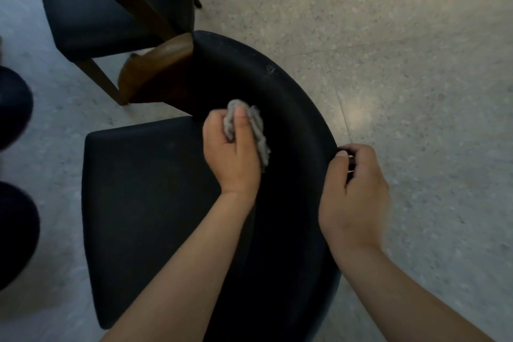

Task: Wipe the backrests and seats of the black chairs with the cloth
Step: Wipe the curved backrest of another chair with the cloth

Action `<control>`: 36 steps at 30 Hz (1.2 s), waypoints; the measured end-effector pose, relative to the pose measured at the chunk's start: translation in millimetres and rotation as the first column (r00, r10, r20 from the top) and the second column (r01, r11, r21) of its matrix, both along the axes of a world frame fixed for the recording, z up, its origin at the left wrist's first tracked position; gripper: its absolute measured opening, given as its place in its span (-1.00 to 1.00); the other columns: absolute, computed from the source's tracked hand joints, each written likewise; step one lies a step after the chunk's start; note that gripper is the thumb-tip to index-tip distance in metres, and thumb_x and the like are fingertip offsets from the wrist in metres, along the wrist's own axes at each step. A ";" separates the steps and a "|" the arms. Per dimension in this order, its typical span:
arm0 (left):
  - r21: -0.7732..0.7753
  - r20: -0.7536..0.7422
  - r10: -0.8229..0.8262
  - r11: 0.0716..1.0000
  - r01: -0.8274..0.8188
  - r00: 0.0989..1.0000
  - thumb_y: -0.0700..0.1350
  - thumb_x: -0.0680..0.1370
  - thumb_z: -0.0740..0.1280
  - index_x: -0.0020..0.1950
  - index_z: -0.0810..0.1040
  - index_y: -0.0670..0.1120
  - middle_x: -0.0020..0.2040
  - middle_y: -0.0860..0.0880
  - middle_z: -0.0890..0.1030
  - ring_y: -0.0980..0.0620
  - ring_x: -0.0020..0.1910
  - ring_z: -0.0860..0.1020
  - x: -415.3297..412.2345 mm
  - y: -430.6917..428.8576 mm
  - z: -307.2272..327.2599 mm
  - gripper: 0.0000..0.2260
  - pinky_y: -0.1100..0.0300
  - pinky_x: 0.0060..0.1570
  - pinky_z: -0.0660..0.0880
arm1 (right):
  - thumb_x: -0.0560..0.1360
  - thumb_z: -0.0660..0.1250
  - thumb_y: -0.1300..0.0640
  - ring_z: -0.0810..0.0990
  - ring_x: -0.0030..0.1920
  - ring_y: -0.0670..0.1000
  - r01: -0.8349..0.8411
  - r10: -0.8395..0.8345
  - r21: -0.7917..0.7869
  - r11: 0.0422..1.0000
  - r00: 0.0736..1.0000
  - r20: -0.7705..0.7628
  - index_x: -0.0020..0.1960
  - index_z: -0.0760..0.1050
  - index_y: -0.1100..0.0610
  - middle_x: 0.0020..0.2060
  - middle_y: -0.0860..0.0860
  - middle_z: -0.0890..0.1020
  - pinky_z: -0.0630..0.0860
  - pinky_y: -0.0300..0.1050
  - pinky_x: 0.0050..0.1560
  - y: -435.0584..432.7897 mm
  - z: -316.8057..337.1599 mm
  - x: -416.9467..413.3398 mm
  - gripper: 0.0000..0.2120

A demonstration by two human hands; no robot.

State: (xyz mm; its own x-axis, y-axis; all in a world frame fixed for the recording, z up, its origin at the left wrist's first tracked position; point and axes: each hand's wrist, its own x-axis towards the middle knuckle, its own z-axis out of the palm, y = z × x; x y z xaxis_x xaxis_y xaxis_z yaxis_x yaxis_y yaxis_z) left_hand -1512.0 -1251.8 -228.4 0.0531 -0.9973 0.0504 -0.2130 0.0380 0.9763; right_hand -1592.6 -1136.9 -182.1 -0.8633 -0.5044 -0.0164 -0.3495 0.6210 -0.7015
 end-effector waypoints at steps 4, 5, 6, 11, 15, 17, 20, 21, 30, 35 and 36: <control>-0.260 0.187 -0.228 0.927 0.272 0.956 0.02 0.57 0.33 -0.16 0.46 -0.06 -0.16 -0.01 0.47 0.14 -0.22 0.44 -23.5 -3.1 41.3 -0.80 0.30 -0.20 0.41 | 0.55 0.03 -0.09 0.55 -0.24 0.01 0.000 0.000 -0.008 1.000 1.000 -0.002 0.07 0.47 0.08 -0.22 -0.04 0.59 0.44 -0.04 -0.27 -0.8 0.2 -0.4 -0.66; -0.260 0.274 -0.238 0.915 0.310 0.932 0.05 0.56 0.34 -0.15 0.49 -0.07 -0.15 0.01 0.47 0.15 -0.22 0.43 -29.7 -5.1 41.9 -0.78 0.30 -0.22 0.40 | 0.55 0.04 -0.08 0.55 -0.23 0.01 -0.001 0.001 -0.007 1.000 1.000 -0.007 0.08 0.47 0.09 -0.21 -0.04 0.59 0.42 -0.06 -0.27 -1.1 0.5 -0.3 -0.66; -0.255 0.342 -0.229 0.911 0.324 0.912 0.07 0.54 0.35 -0.14 0.51 -0.08 -0.14 0.02 0.46 0.14 -0.23 0.43 -35.1 -7.1 39.3 -0.77 0.27 -0.25 0.41 | 0.55 0.04 -0.07 0.54 -0.22 0.00 -0.002 0.002 -0.004 1.000 1.000 -0.015 0.08 0.47 0.09 -0.20 -0.04 0.59 0.40 -0.07 -0.27 -1.2 0.9 -0.1 -0.67; -0.239 0.371 -0.077 0.955 0.175 0.925 0.07 0.56 0.32 -0.20 0.45 -0.03 -0.17 0.04 0.46 0.14 -0.28 0.43 -38.0 -15.0 17.5 -0.77 0.23 -0.27 0.42 | 0.54 0.04 -0.09 0.55 -0.25 -0.01 0.004 -0.004 0.005 1.000 1.000 -0.016 0.08 0.48 0.08 -0.20 -0.04 0.59 0.45 -0.04 -0.27 -1.3 -0.2 -0.5 -0.65; -0.074 0.211 0.076 0.995 -0.062 0.975 0.05 0.60 0.27 -0.21 0.42 -0.03 -0.18 0.02 0.48 0.17 -0.27 0.44 -37.6 -12.0 -5.2 -0.76 0.38 -0.25 0.37 | 0.54 0.03 -0.10 0.55 -0.27 -0.04 -0.003 0.003 0.000 1.000 1.000 -0.007 0.09 0.47 0.06 -0.22 -0.06 0.59 0.51 0.02 -0.25 -0.5 -1.1 -0.8 -0.65; -0.033 0.141 0.128 0.992 -0.124 0.982 0.03 0.60 0.26 -0.22 0.39 -0.02 -0.20 0.00 0.50 0.19 -0.28 0.43 -42.3 -9.6 -12.9 -0.76 0.42 -0.26 0.34 | 0.55 0.04 -0.10 0.55 -0.26 -0.05 -0.007 0.007 -0.009 1.000 1.000 -0.008 0.09 0.47 0.06 -0.21 -0.07 0.58 0.51 0.02 -0.24 -0.3 -2.0 -1.3 -0.66; -0.001 0.098 0.178 0.984 -0.178 0.979 0.03 0.61 0.25 -0.22 0.39 -0.05 -0.21 -0.05 0.52 0.19 -0.28 0.44 -41.9 -10.0 -21.8 -0.75 0.41 -0.26 0.34 | 0.55 0.04 -0.10 0.55 -0.27 -0.05 -0.015 0.015 -0.020 1.000 1.000 0.001 0.10 0.47 0.06 -0.23 -0.08 0.57 0.52 0.03 -0.25 0.8 -2.5 -1.3 -0.66; 0.011 0.105 0.174 0.984 -0.176 0.979 0.04 0.61 0.24 -0.22 0.39 -0.05 -0.20 -0.05 0.52 0.19 -0.28 0.44 -39.5 -9.4 -24.9 -0.75 0.41 -0.26 0.34 | 0.54 0.03 -0.11 0.54 -0.27 -0.05 -0.017 0.017 -0.022 1.000 1.000 0.004 0.10 0.47 0.05 -0.24 -0.08 0.57 0.52 0.03 -0.26 1.1 -2.1 -1.6 -0.65; 0.587 0.468 -0.348 0.810 0.009 0.812 0.03 0.64 0.16 -0.19 0.40 -0.06 -0.27 -0.01 0.46 -0.11 -0.13 0.55 34.8 6.7 -102.9 -0.74 0.11 -0.22 0.30 | 0.55 0.04 -0.11 0.53 -0.33 -0.05 -0.013 0.015 -0.044 0.999 0.999 0.030 0.08 0.46 0.03 -0.30 -0.09 0.56 0.47 -0.02 -0.34 1.4 -3.1 -2.0 -0.68; 0.412 0.391 -0.240 0.909 0.064 0.889 0.06 0.64 0.18 -0.21 0.41 -0.09 -0.27 -0.04 0.49 0.00 -0.26 0.50 47.2 4.5 -64.6 -0.70 0.12 -0.27 0.32 | 0.59 0.06 -0.07 0.53 -0.31 -0.09 -0.014 0.014 -0.028 1.000 1.000 0.026 0.09 0.46 0.05 -0.27 -0.11 0.57 0.45 -0.08 -0.33 1.0 0.9 -0.6 -0.72; 0.363 0.326 -0.233 0.926 0.106 0.916 0.06 0.64 0.19 -0.22 0.41 -0.06 -0.27 -0.04 0.49 0.04 -0.28 0.49 46.4 4.2 -49.8 -0.70 0.12 -0.29 0.35 | 0.61 0.07 -0.05 0.53 -0.31 -0.09 -0.014 0.015 -0.015 1.000 0.999 0.038 0.09 0.46 0.04 -0.27 -0.11 0.57 0.44 -0.09 -0.33 1.2 2.7 -0.5 -0.74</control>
State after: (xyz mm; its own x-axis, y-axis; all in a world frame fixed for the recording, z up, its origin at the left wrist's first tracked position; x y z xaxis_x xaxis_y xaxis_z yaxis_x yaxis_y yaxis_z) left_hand -1465.5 -1247.5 -278.2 -0.0765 -0.9507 -0.3005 -0.5681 -0.2061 0.7967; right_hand -1593.2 -1135.8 -179.4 -0.8547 -0.5174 -0.0416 -0.3311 0.6052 -0.7239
